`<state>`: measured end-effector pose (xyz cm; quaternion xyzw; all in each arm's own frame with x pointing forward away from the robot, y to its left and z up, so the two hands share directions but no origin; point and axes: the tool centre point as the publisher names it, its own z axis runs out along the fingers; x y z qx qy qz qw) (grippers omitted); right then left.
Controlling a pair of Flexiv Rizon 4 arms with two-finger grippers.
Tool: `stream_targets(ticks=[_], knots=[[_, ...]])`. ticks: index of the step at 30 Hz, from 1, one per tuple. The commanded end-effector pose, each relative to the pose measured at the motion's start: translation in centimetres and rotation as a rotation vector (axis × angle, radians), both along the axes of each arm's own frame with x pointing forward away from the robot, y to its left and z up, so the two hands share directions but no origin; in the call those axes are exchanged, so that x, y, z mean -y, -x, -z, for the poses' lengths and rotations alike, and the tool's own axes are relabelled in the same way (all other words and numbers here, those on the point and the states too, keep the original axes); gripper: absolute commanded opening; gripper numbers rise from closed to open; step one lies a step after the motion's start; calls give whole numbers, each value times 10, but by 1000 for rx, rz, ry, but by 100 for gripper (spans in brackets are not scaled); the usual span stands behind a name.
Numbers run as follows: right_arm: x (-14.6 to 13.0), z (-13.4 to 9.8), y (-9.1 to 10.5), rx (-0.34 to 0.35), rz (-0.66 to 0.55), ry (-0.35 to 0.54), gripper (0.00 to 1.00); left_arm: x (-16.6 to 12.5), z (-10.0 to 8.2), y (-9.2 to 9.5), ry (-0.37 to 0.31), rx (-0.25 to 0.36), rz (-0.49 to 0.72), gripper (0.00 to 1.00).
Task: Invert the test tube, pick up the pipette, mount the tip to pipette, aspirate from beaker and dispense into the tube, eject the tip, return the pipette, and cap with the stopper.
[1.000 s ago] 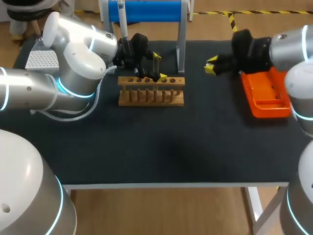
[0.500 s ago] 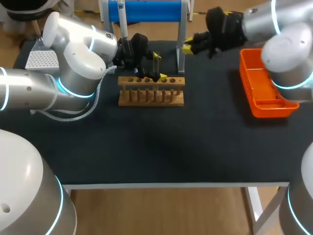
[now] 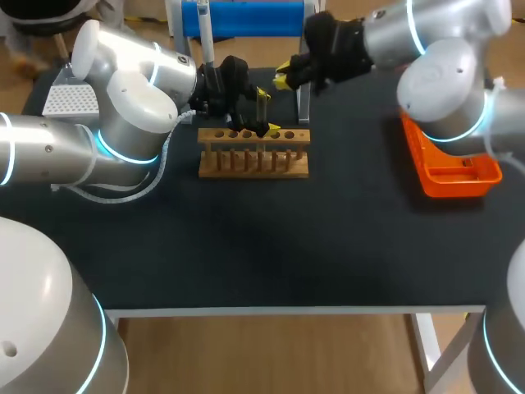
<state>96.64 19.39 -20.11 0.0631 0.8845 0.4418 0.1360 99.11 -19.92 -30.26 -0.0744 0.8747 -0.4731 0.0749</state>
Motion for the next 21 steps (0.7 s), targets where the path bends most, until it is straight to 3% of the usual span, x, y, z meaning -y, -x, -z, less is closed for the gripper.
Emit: stream_targets(ticks=[1, 21], knots=[[-9, 3, -3, -3, 2, 8, 0, 0, 0, 0, -2, -2, 1, 100], [-22, 18, -9, -13, 23, 13, 0, 0, 0, 0, -2, -2, 1, 100]])
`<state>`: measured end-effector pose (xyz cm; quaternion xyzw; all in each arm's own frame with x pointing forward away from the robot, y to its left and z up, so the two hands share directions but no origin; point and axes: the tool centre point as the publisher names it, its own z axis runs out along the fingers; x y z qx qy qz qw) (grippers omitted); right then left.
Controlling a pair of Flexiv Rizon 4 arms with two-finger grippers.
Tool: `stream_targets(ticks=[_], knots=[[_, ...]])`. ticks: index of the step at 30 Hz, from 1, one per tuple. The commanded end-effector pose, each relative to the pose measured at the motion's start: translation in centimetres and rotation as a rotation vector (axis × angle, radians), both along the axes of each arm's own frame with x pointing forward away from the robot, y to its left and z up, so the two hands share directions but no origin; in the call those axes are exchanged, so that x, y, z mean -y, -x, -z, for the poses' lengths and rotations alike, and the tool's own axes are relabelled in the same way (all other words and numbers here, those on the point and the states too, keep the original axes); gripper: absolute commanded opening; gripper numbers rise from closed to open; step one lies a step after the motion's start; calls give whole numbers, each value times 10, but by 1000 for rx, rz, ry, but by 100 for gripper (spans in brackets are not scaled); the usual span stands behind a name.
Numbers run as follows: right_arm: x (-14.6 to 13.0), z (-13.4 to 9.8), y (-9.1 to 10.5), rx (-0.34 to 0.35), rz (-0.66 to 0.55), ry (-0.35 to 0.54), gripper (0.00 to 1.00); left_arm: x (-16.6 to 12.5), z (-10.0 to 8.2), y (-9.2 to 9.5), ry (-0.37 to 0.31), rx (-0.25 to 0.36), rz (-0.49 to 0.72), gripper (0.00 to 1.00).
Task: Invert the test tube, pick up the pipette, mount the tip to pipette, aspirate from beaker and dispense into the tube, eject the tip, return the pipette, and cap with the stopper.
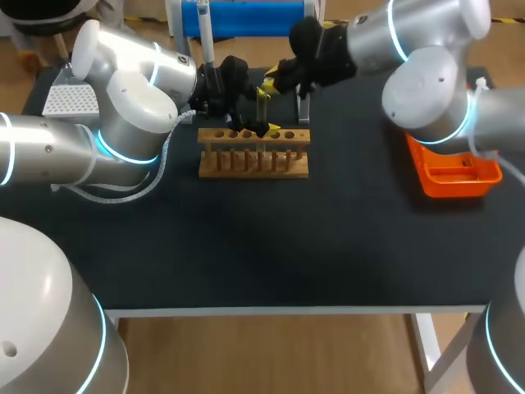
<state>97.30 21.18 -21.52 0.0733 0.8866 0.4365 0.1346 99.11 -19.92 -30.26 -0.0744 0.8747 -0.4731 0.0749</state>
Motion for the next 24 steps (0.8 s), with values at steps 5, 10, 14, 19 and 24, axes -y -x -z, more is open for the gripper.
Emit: stream_targets(ticks=[5, 10, 14, 19, 24], knots=[[-4, 9, -4, -6, 11, 13, 0, 0, 0, 0, -2, -2, 1, 100], [-4, 14, -5, -7, 12, 23, 0, 0, 0, 0, -2, -2, 1, 100], [-4, 13, -7, -7, 16, 23, 0, 0, 0, 0, -2, -2, 1, 100], [-5, 5, -9, 1, 18, 13, 0, 0, 0, 0, -2, -2, 1, 100], [-8, -2, -12, 14, 15, 15, 0, 0, 0, 0, -2, -2, 1, 100]])
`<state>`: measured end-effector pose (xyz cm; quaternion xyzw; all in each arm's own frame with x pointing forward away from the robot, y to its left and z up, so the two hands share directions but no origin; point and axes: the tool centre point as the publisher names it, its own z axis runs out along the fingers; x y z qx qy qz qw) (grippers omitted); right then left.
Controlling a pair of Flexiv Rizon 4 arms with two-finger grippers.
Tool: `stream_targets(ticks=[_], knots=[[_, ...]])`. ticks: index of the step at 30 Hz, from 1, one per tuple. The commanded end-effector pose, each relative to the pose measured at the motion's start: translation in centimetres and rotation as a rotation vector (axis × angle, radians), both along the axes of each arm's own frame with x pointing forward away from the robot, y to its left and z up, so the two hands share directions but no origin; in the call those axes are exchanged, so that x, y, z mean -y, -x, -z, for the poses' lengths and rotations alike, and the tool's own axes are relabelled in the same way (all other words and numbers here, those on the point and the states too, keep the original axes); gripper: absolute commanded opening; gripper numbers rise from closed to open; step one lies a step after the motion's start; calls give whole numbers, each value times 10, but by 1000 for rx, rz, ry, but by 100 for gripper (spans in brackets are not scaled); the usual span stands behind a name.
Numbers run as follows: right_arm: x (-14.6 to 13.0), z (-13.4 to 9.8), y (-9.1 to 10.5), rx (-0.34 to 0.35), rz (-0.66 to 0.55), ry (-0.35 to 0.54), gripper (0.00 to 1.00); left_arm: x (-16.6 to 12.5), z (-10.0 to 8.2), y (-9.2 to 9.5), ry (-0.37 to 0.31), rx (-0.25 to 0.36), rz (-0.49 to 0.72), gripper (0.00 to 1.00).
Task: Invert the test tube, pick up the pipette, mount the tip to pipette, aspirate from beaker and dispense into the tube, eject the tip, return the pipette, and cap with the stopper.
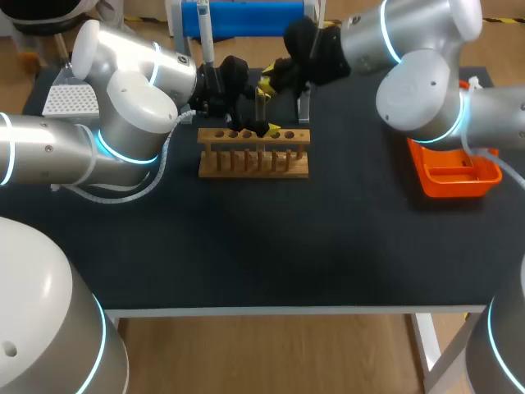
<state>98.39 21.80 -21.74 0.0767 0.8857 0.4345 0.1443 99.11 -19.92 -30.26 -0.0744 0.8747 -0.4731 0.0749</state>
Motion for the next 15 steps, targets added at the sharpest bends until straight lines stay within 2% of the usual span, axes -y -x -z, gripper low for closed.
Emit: stream_targets(ticks=[1, 15], knots=[[-2, -5, -2, 2, -2, 15, 0, 0, 0, 0, -2, -2, 1, 100], [-11, -8, -6, 8, -16, 48, 0, 0, 0, 0, -2, -2, 1, 100]])
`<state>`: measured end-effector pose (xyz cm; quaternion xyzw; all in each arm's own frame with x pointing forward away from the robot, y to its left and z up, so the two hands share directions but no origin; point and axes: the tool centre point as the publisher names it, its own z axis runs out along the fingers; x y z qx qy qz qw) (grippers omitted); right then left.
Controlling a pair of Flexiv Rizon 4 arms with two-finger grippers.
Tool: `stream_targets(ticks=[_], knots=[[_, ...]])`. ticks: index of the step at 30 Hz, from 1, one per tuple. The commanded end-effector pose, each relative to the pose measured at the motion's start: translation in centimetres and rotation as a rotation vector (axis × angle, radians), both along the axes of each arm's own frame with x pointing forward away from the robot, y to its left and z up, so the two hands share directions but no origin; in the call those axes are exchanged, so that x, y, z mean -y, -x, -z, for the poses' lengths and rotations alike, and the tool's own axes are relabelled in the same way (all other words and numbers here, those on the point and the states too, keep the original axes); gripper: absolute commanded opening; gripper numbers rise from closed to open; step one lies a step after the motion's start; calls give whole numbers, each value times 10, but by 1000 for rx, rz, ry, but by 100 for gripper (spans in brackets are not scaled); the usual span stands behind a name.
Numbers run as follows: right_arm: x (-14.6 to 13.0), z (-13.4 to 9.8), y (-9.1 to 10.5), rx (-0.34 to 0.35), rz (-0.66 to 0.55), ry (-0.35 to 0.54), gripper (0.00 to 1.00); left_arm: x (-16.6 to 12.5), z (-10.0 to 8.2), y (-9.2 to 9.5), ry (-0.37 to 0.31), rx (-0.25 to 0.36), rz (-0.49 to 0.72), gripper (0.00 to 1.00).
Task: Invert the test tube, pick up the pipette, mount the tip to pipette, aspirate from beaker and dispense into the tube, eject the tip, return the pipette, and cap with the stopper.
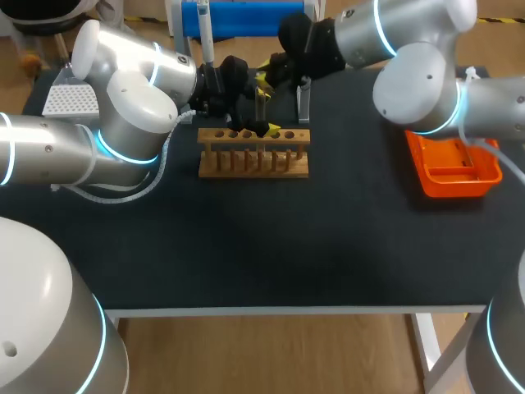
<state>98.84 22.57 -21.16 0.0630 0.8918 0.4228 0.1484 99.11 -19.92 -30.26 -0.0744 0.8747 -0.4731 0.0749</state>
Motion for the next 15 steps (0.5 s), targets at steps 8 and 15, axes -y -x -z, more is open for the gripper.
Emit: stream_targets(ticks=[8, 15], knots=[[-3, 5, 0, -20, 0, 34, 0, 0, 0, 0, -2, -2, 1, 100], [-2, 13, 0, -29, 6, 46, 0, 0, 0, 0, -2, -2, 1, 100]])
